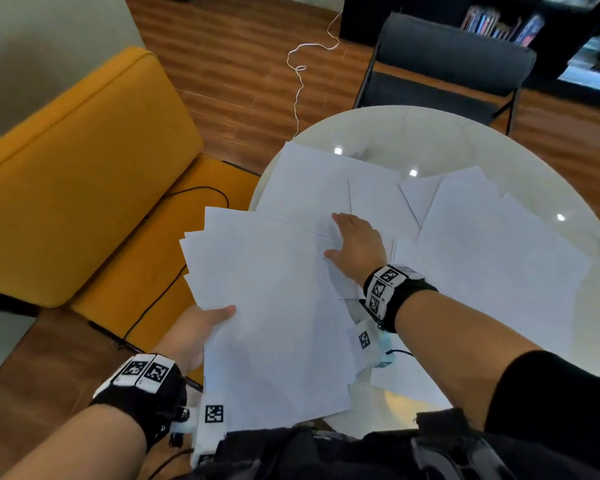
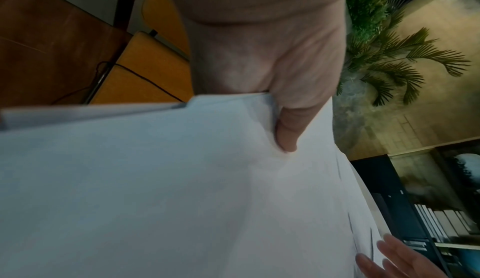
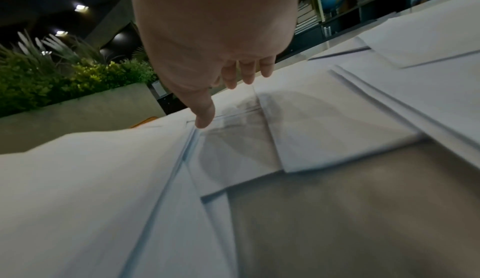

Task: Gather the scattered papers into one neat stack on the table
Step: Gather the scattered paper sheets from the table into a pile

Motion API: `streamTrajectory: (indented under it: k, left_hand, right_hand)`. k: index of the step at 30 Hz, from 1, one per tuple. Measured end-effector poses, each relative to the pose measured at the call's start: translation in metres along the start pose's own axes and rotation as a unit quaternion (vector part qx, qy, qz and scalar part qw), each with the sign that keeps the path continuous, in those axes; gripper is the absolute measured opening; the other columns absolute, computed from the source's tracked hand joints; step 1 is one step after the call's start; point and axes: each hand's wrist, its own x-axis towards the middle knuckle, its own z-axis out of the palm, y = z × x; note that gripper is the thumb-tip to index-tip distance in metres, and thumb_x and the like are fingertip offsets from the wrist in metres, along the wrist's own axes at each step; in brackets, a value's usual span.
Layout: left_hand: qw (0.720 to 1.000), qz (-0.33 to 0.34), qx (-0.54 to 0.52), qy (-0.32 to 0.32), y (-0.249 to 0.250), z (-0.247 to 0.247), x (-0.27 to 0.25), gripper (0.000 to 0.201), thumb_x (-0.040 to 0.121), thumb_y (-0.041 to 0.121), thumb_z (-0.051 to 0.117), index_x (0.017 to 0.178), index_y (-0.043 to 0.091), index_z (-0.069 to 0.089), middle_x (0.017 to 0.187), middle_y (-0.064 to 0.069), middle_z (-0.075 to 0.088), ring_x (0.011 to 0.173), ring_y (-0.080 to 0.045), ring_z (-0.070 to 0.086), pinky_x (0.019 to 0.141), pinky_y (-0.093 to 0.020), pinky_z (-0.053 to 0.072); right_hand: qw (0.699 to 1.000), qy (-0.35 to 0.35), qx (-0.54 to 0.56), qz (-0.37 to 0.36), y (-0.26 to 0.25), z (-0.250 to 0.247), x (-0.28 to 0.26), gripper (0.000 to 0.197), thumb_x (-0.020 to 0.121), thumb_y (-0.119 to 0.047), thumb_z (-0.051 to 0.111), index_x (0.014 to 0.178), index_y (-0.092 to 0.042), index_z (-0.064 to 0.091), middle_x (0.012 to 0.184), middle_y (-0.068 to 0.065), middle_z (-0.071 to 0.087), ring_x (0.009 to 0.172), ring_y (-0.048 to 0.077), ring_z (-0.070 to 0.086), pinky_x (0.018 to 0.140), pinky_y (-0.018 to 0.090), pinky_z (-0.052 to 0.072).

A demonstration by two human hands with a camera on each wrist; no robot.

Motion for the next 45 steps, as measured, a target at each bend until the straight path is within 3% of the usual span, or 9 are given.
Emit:
streamTrajectory:
  k: [8,16,23,28,31,34,36,41,45]
  left_hand:
    - [0.998,-0.040,0.005,0.039,0.001,-0.004,-0.004,0.019,0.090,0.007,0.067,0.107,0.002,0.072,0.111,-0.021,0.074,0.102,-0.041,0.070,0.098,-0.059,0.049]
    - [0.998,-0.025,-0.050,0.020,-0.002,-0.010,-0.006,0.029,0.087,0.004,0.063,0.116,0.002,0.068,0.117,-0.021,0.072,0.107,-0.041,0.068,0.100,-0.055,0.047]
    - [0.998,-0.025,-0.030,0.054,-0.005,-0.023,-0.002,0.026,0.083,0.005,0.071,0.109,0.008,0.073,0.119,-0.020,0.071,0.110,-0.043,0.066,0.103,-0.060,0.044]
    - [0.996,-0.030,0.009,0.080,-0.007,-0.025,0.000,0.023,0.089,0.006,0.067,0.112,0.005,0.071,0.116,-0.020,0.073,0.107,-0.042,0.068,0.100,-0.060,0.047]
    - [0.995,-0.025,0.018,0.094,-0.010,-0.025,0.003,0.029,0.088,0.005,0.068,0.117,0.005,0.069,0.120,-0.018,0.071,0.112,-0.041,0.065,0.104,-0.060,0.044]
    - [0.995,-0.027,0.026,0.097,-0.010,-0.026,0.005,0.030,0.088,0.005,0.068,0.118,0.003,0.068,0.121,-0.019,0.070,0.114,-0.040,0.064,0.106,-0.059,0.043]
    - [0.994,-0.039,0.031,0.098,-0.007,-0.026,0.004,0.024,0.089,0.005,0.067,0.113,0.002,0.069,0.118,-0.020,0.071,0.112,-0.041,0.064,0.104,-0.059,0.045]
    - [0.993,-0.038,0.043,0.103,-0.003,-0.028,0.003,0.022,0.088,0.008,0.069,0.110,0.005,0.071,0.118,-0.018,0.071,0.113,-0.041,0.064,0.105,-0.058,0.044]
    - [0.995,-0.056,0.038,0.079,0.007,-0.019,-0.001,0.020,0.090,0.007,0.066,0.109,0.003,0.070,0.116,-0.021,0.072,0.107,-0.041,0.067,0.100,-0.057,0.048]
  right_hand:
    - [0.995,-0.065,-0.079,-0.018,0.004,0.008,0.019,0.060,0.099,-0.042,0.037,0.151,-0.017,0.020,0.160,0.002,0.018,0.147,0.022,0.018,0.115,0.040,0.022]
    - [0.994,-0.071,-0.066,-0.053,0.000,0.011,0.023,0.080,0.087,-0.061,0.050,0.151,-0.023,0.020,0.161,-0.003,0.014,0.148,0.021,0.012,0.118,0.042,0.014]
    - [0.995,-0.064,-0.063,-0.030,-0.009,0.012,0.034,0.061,0.094,-0.048,0.046,0.147,-0.022,0.031,0.158,-0.004,0.024,0.145,0.020,0.021,0.114,0.042,0.021]
    - [0.970,-0.019,-0.200,-0.138,-0.013,0.014,0.037,0.035,0.098,-0.031,0.040,0.120,-0.009,0.057,0.135,0.009,0.052,0.112,0.029,0.055,0.090,0.042,0.040]
    - [0.953,-0.036,-0.253,-0.165,-0.017,0.014,0.033,0.010,0.083,-0.016,0.060,0.086,-0.009,0.066,0.094,0.009,0.067,0.075,0.028,0.063,0.070,0.037,0.044]
    - [0.960,-0.014,-0.219,-0.173,-0.020,0.008,0.034,0.016,0.064,-0.004,0.074,0.059,-0.008,0.060,0.057,0.006,0.058,0.047,0.024,0.056,0.053,0.027,0.038]
    - [0.976,-0.012,-0.169,-0.138,-0.022,0.001,0.035,0.003,0.080,-0.003,0.060,0.077,-0.003,0.061,0.070,0.011,0.062,0.062,0.029,0.061,0.057,0.031,0.033]
    - [0.997,0.044,0.058,0.011,-0.017,-0.018,0.037,0.026,0.095,-0.008,0.039,0.111,-0.004,0.058,0.092,0.013,0.066,0.072,0.025,0.053,0.063,0.029,0.037]
    - [0.972,0.072,0.222,0.008,-0.029,-0.032,0.024,0.030,0.091,-0.001,0.043,0.107,-0.010,0.066,0.100,0.005,0.068,0.083,0.017,0.055,0.076,0.026,0.047]
